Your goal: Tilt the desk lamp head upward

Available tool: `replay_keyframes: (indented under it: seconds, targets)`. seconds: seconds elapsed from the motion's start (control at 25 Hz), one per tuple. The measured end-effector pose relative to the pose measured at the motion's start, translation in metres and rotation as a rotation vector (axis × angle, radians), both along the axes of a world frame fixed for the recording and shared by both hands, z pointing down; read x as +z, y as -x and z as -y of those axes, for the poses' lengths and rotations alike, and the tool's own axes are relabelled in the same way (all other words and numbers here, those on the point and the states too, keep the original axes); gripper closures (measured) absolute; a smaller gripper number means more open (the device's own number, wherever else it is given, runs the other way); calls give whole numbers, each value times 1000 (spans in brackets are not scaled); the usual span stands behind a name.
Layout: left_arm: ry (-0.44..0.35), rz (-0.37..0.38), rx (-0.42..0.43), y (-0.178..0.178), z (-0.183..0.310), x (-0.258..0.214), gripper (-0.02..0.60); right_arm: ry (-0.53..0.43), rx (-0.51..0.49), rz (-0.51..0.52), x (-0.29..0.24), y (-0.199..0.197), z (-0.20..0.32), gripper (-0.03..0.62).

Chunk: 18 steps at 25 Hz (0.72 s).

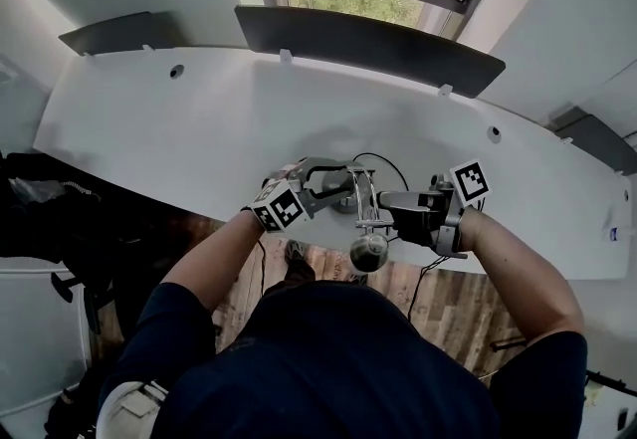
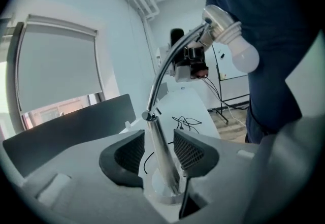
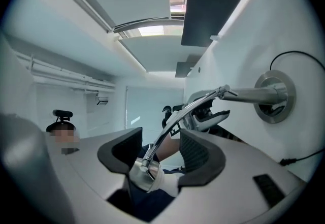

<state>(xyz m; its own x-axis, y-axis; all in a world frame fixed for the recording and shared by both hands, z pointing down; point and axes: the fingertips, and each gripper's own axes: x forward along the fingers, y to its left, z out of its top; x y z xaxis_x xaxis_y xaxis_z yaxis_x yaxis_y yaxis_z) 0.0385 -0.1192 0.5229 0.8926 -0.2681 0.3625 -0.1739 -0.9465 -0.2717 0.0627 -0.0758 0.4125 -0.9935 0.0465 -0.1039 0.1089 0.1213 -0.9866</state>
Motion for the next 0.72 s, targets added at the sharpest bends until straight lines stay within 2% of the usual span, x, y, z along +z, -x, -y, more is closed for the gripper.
replay_keyframes:
  seconds: [0.16,0.28,0.4,0.56,0.72]
  targets:
    - [89,-88,-112,14,0,-21,408,-101,157,12,-7,-15,10,368]
    - [121,-120,-214,23,-2,-41,408,-272,272,-53,-10,-25,11,369]
    - [184,-213,-293,31,-8,-67,410,-390,401,-105,-15,-35,11,372]
    - [270,-288,-380,41,-20,-90,456,-598,554,-196,-26,-47,13,432]
    - [289,-329,-406,42,-31,-118,477,-791,681,-324,-35,-59,14,497]
